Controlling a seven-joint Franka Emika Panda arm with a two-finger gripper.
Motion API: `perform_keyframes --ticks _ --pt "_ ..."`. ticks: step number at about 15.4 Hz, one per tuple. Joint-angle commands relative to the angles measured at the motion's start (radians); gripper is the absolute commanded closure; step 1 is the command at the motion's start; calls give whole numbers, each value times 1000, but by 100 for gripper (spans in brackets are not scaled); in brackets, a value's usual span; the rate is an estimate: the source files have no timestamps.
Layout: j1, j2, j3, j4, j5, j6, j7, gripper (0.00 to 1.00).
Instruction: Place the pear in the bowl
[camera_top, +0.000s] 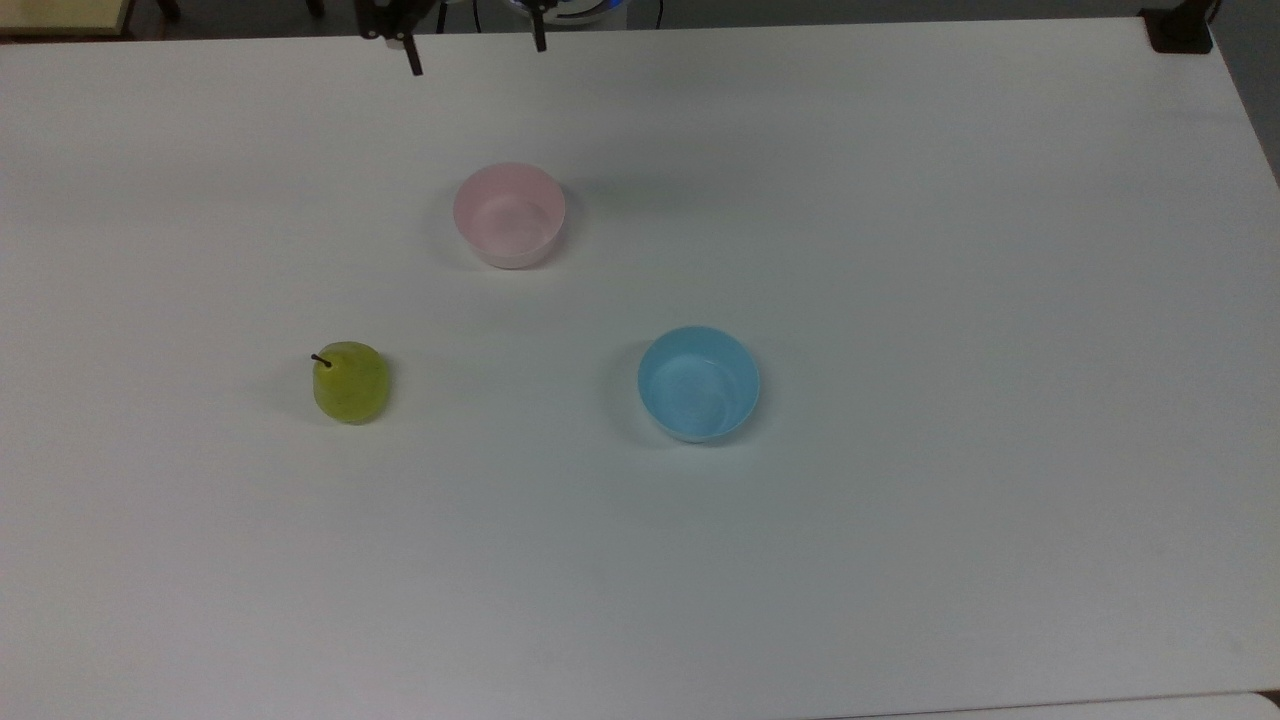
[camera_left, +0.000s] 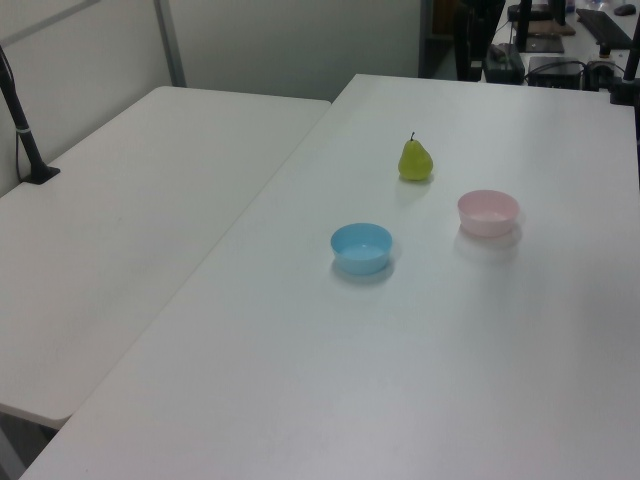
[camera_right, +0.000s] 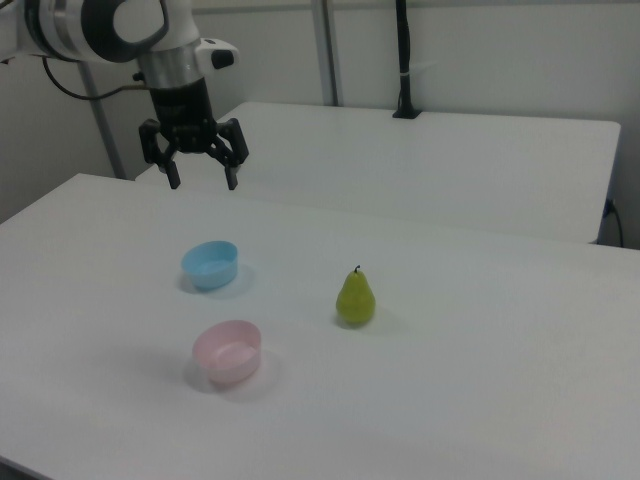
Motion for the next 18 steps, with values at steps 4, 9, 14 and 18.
perform_keyframes --ticks 4,9,14,18 --pt "-92 34 -27 -15 -54 21 -287 0" --pt "-176 135 -29 34 -72 85 -285 0" --pt "-181 279 -44 43 -29 304 10 0" --pt "-172 377 -44 43 -28 441 173 0"
